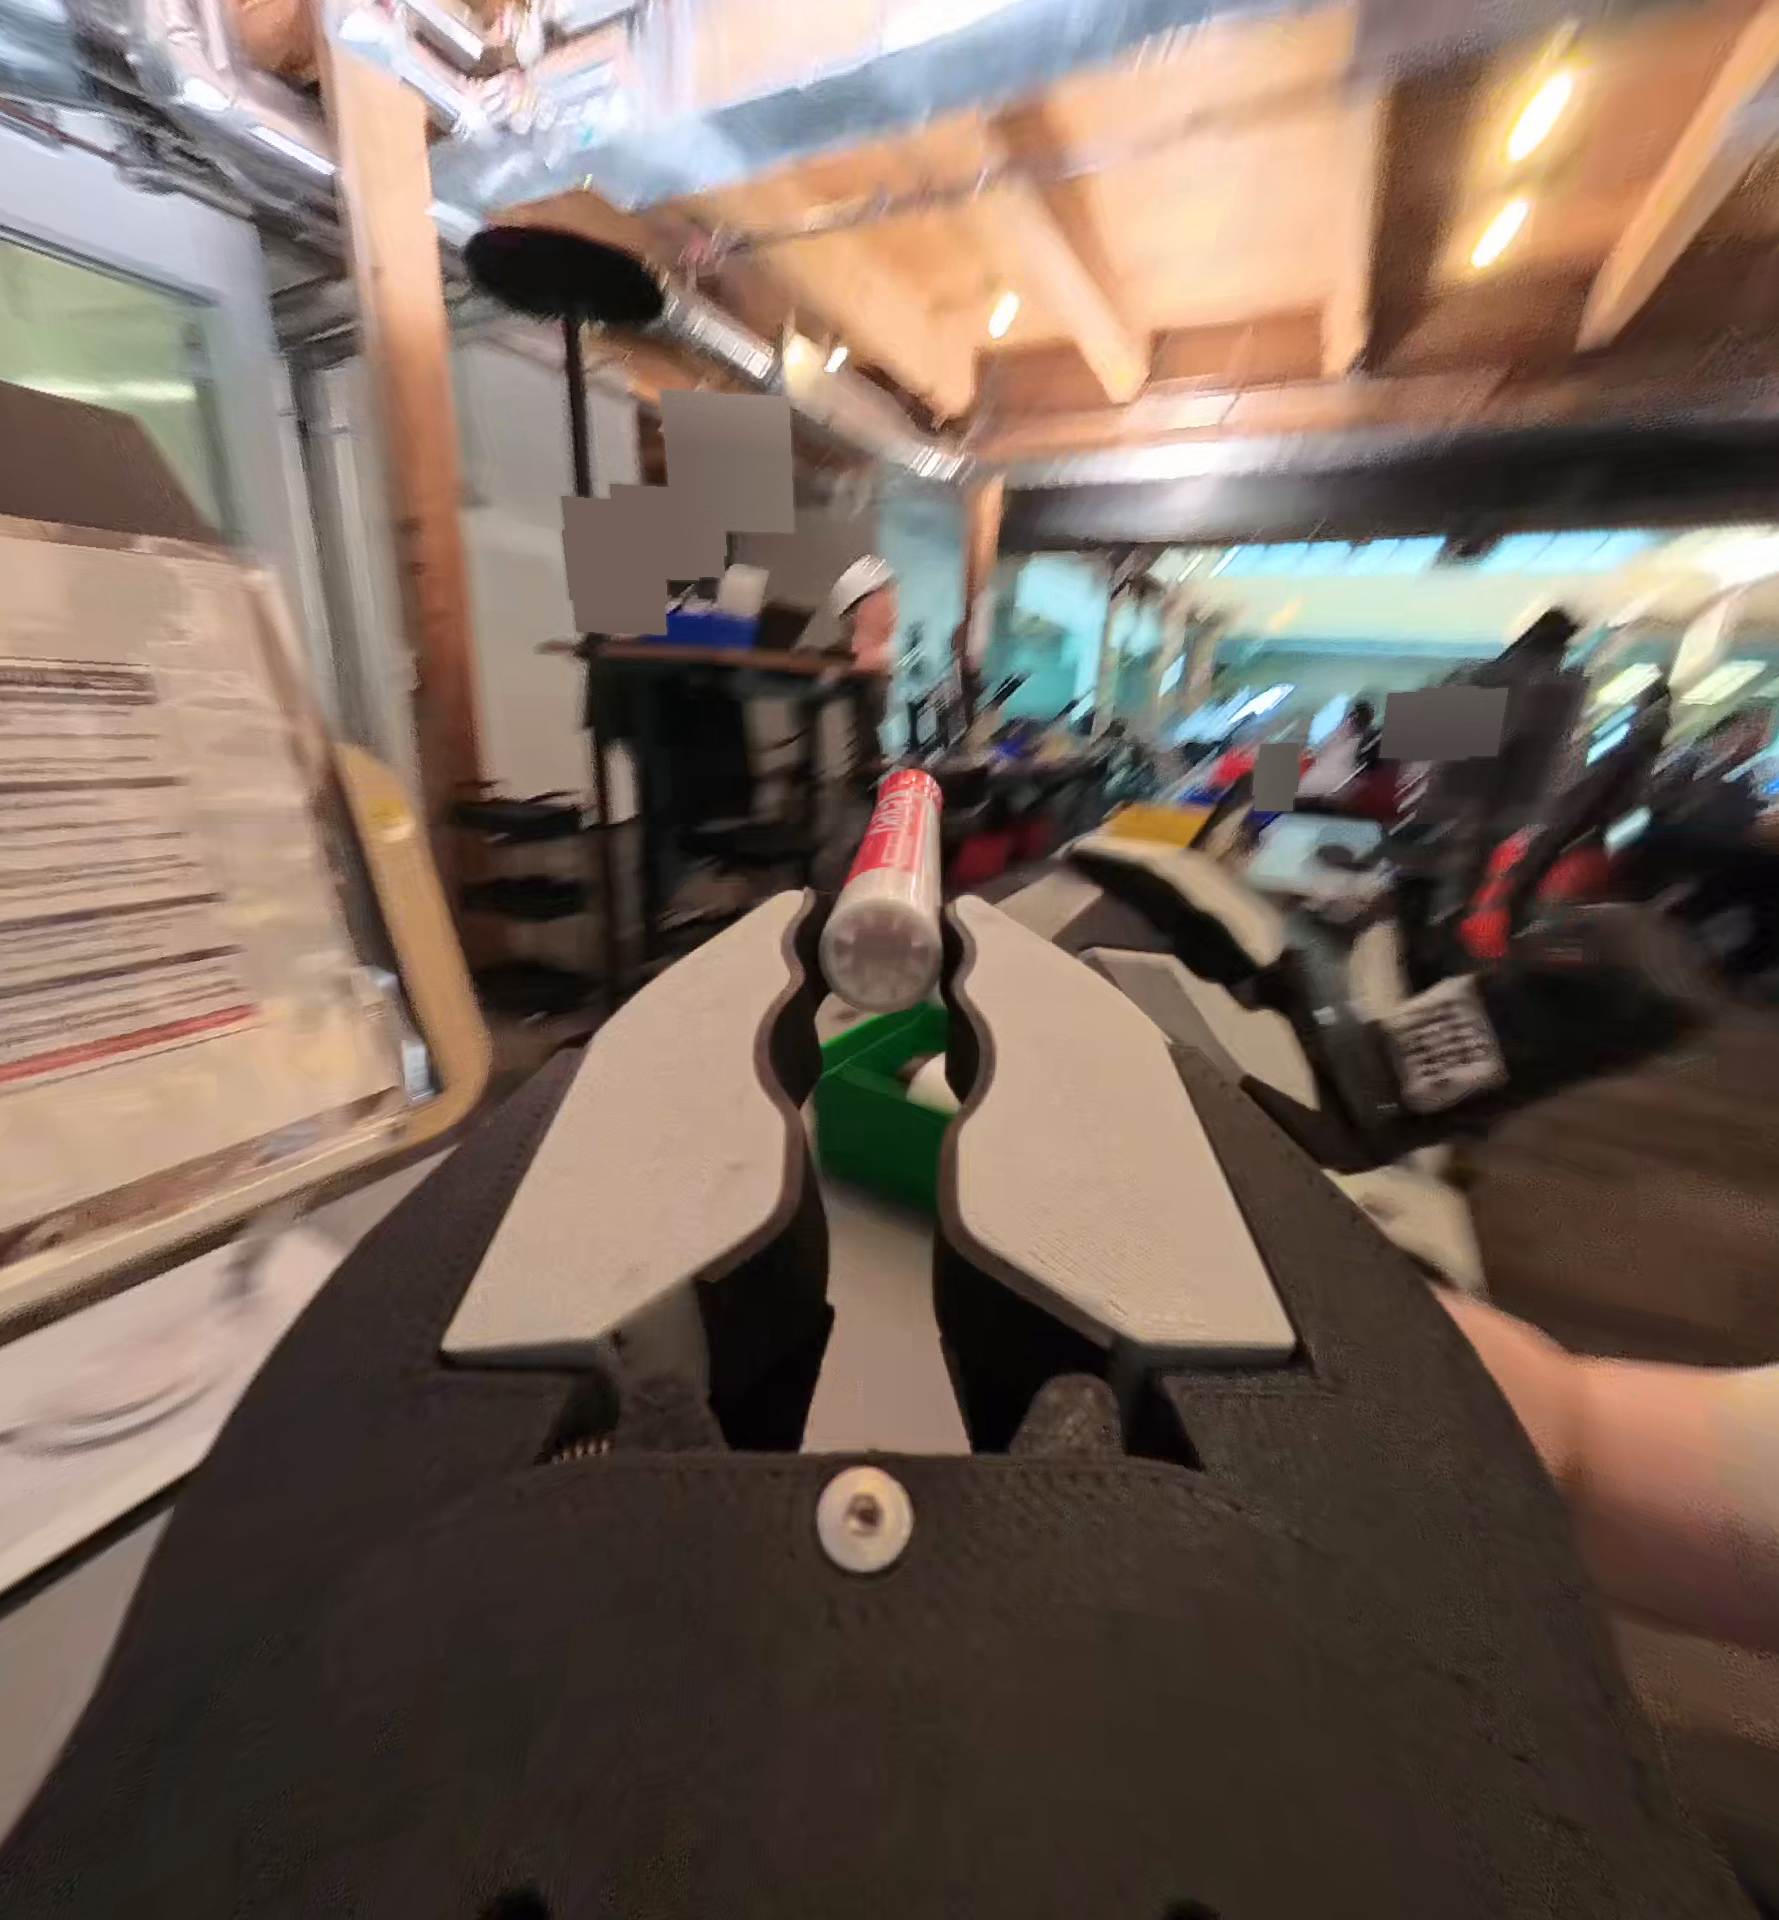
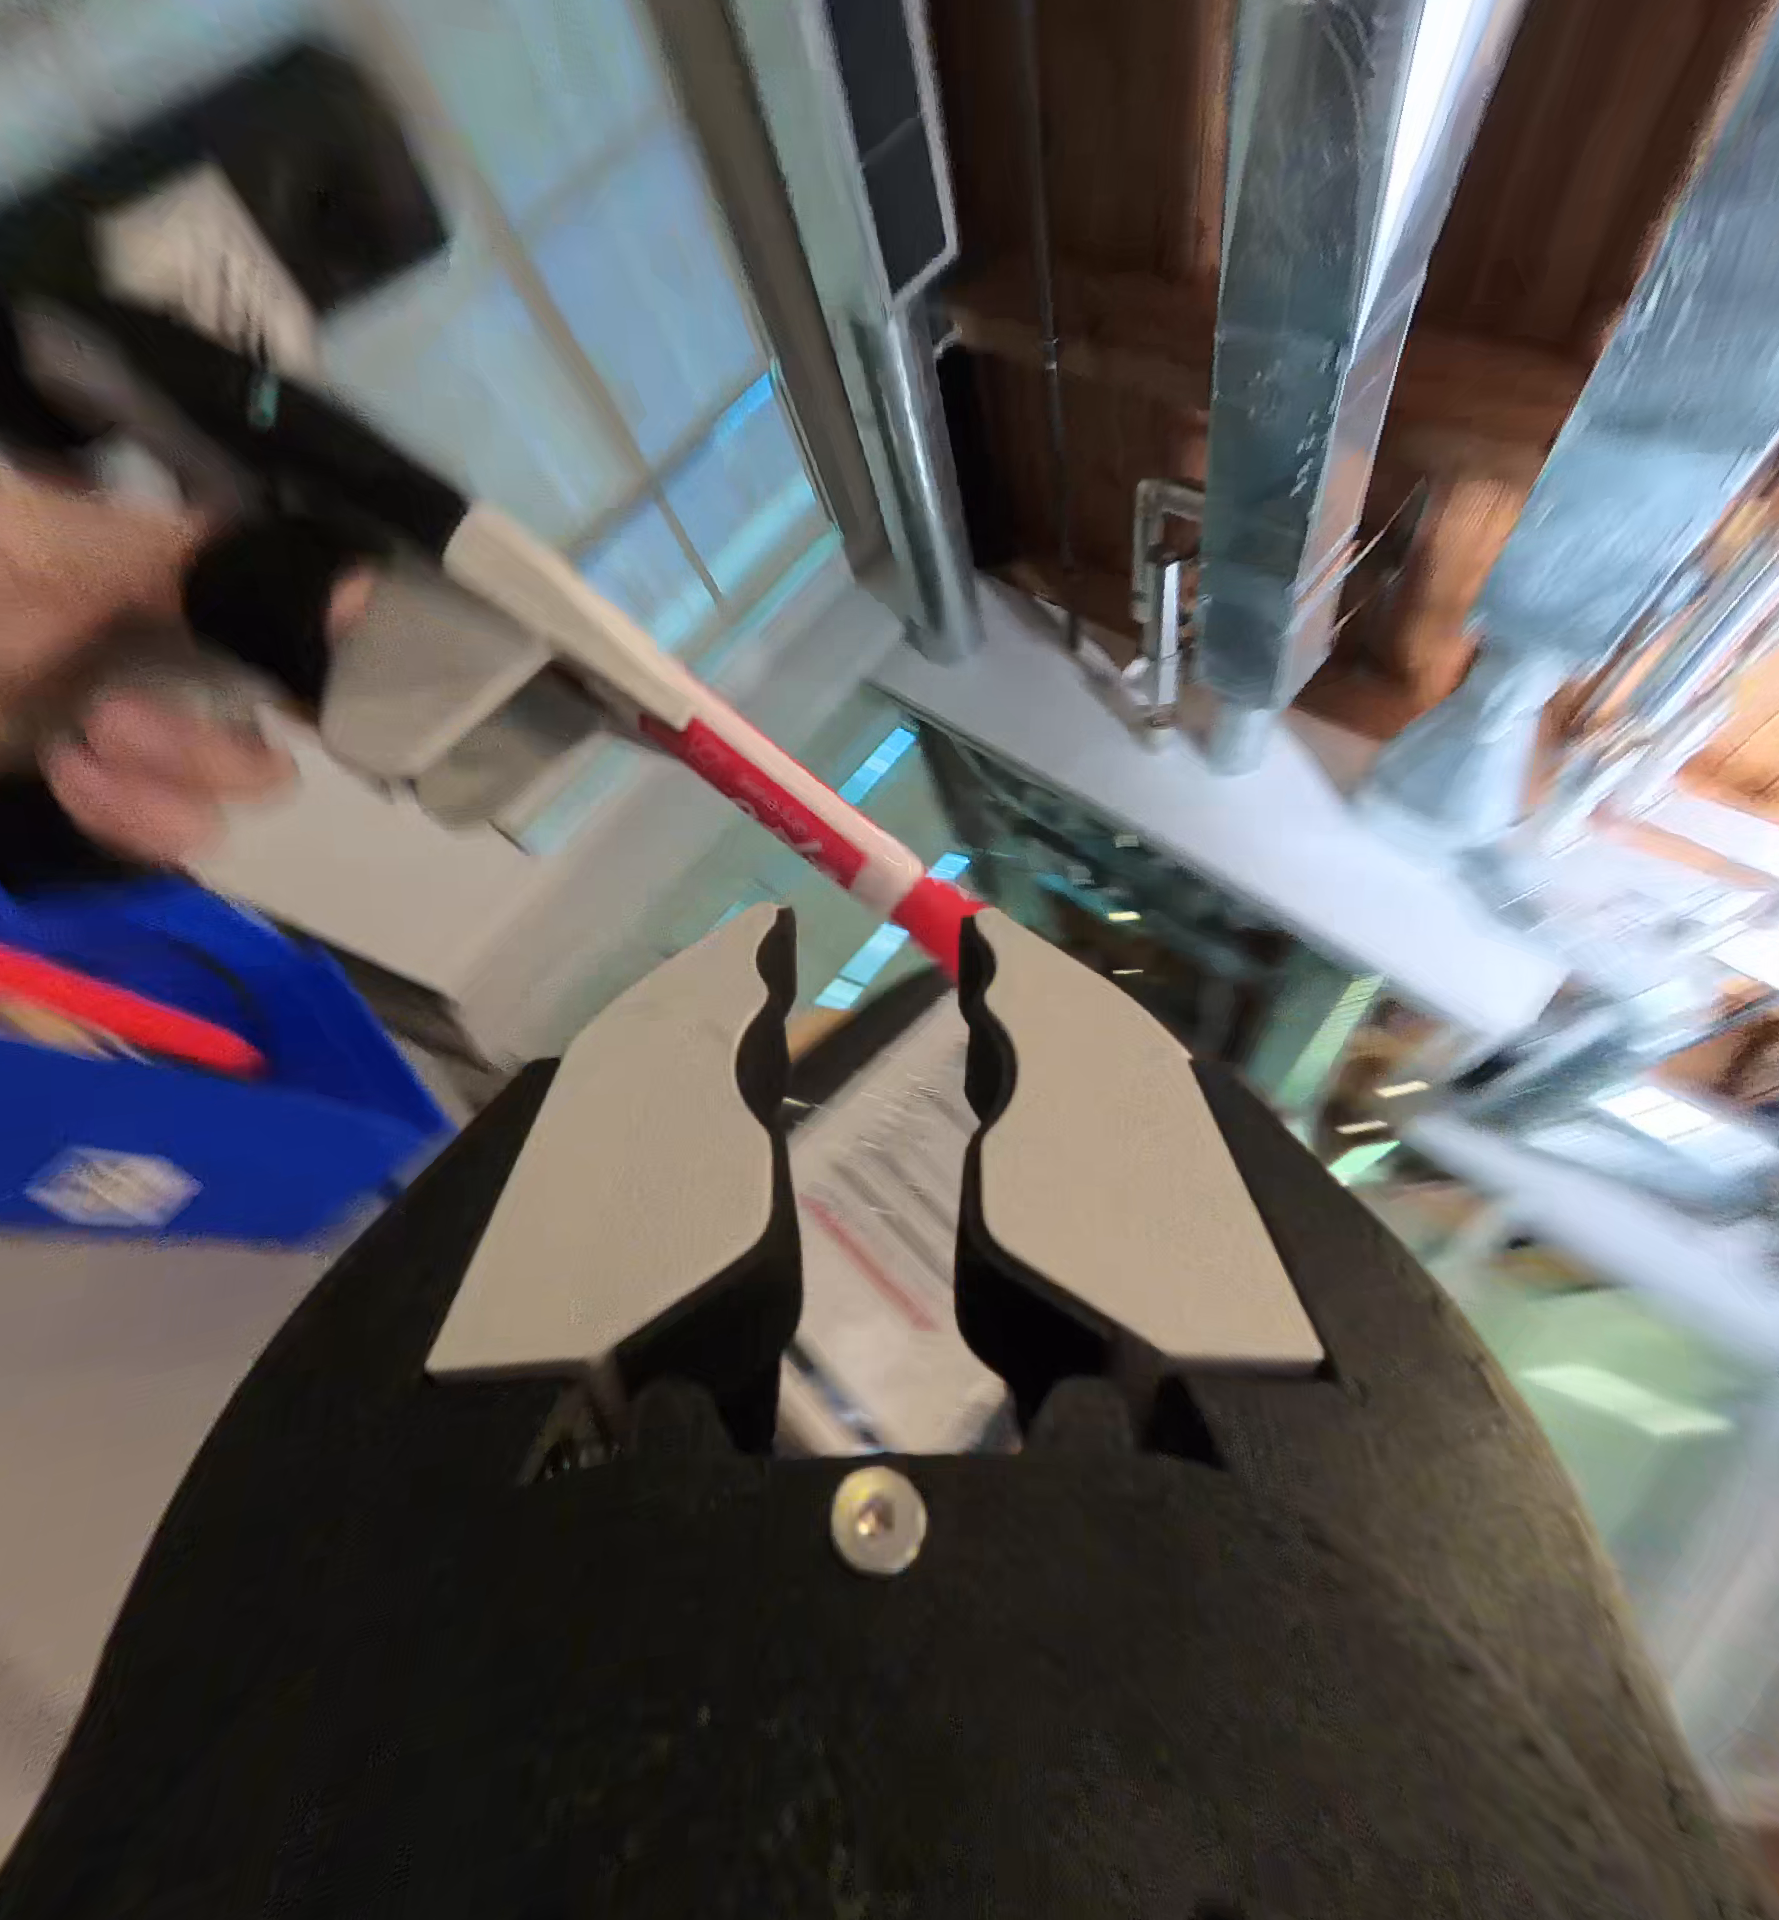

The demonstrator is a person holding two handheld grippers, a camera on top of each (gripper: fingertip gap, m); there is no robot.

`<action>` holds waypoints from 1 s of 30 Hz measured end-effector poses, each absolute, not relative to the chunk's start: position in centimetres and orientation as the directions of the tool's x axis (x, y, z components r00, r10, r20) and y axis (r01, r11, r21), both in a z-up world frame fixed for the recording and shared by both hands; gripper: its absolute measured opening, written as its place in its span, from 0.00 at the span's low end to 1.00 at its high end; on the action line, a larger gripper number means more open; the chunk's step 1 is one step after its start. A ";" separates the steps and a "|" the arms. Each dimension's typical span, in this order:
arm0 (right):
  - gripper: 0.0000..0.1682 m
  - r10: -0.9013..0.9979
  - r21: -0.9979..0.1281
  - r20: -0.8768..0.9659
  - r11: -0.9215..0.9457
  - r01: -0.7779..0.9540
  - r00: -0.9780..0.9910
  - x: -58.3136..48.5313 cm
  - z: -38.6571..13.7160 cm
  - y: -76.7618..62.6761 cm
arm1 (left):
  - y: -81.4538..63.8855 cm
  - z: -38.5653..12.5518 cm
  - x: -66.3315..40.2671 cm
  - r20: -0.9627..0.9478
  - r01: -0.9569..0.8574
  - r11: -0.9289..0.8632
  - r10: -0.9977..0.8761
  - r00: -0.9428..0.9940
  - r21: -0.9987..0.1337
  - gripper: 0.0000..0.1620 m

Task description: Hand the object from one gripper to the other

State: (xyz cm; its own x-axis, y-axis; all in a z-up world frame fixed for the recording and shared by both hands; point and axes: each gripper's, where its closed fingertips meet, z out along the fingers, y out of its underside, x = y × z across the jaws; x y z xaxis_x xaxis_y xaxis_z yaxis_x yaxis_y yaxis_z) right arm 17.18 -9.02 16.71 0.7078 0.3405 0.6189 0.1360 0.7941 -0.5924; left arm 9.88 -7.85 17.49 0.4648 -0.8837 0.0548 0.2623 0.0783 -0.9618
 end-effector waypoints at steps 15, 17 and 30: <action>0.25 0.967 -0.754 -0.255 -0.194 -0.628 0.008 16.1 16.0 -7.7 | -7.3 15.2 13.0 0.291 0.510 -0.243 -0.957 0.014 -0.825 0.12; 0.20 0.962 -0.741 -0.274 -0.217 -0.636 -0.008 15.7 15.6 -7.8 | -7.4 15.1 13.3 0.276 0.516 -0.224 -0.961 0.024 -0.826 0.12; 0.11 0.910 -0.806 -0.410 -0.393 -0.442 -0.061 17.2 13.5 -4.8 | -5.8 11.2 16.0 0.130 0.234 -0.072 -0.960 0.247 -0.970 0.38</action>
State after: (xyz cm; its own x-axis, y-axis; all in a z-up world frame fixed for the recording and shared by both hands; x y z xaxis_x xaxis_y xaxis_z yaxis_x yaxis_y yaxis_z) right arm 17.16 -4.80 13.51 -0.0611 0.9102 -0.4096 -0.4423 -0.3926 -0.8064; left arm 15.96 -5.76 11.16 0.2467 -0.9603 0.1305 0.2339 -0.0716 -0.9696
